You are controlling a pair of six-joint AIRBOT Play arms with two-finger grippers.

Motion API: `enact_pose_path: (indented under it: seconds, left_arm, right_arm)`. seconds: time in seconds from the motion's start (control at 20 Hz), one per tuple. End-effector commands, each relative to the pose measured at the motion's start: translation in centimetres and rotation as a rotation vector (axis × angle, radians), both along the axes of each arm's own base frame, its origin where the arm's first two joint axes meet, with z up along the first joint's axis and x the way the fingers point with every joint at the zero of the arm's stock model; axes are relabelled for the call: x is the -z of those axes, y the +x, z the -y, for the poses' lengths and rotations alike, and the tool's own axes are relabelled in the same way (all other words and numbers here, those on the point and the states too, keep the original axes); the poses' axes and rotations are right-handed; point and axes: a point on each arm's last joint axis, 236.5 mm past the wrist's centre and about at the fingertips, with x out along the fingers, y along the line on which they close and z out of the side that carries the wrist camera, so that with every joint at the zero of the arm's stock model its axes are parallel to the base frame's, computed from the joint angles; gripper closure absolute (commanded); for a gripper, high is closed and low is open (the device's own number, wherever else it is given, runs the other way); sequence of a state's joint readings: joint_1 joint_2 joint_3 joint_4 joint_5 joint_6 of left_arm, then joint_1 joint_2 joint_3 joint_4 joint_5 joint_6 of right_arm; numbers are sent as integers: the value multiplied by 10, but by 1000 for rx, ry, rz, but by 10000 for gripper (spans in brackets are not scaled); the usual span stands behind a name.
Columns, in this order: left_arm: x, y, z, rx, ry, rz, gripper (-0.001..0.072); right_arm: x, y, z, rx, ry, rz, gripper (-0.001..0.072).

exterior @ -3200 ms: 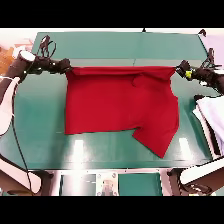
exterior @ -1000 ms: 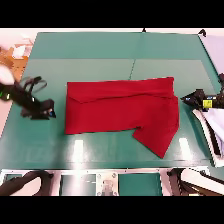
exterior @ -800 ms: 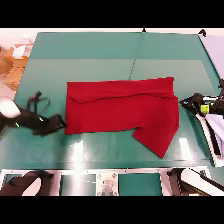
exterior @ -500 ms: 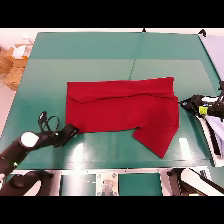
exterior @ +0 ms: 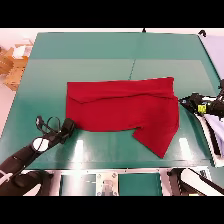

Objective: Fold the shirts.

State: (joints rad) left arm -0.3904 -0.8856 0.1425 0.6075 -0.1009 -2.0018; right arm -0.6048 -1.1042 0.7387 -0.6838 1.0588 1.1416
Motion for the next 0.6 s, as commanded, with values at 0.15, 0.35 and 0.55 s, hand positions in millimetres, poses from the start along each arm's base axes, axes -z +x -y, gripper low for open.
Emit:
enact_pose_path:
  seconds: [0.15,0.35,0.55]
  left_arm:
    - [-14,20,4,-2,26,76,679]
    - [-13,32,-32,-51,75,75,679]
    - [-17,39,-51,28,143,74,679]
  right_arm:
    - [10,-23,15,65,47,-107,415]
    - [35,-82,35,142,75,-365,412]
    - [62,-123,6,127,137,-513,372]
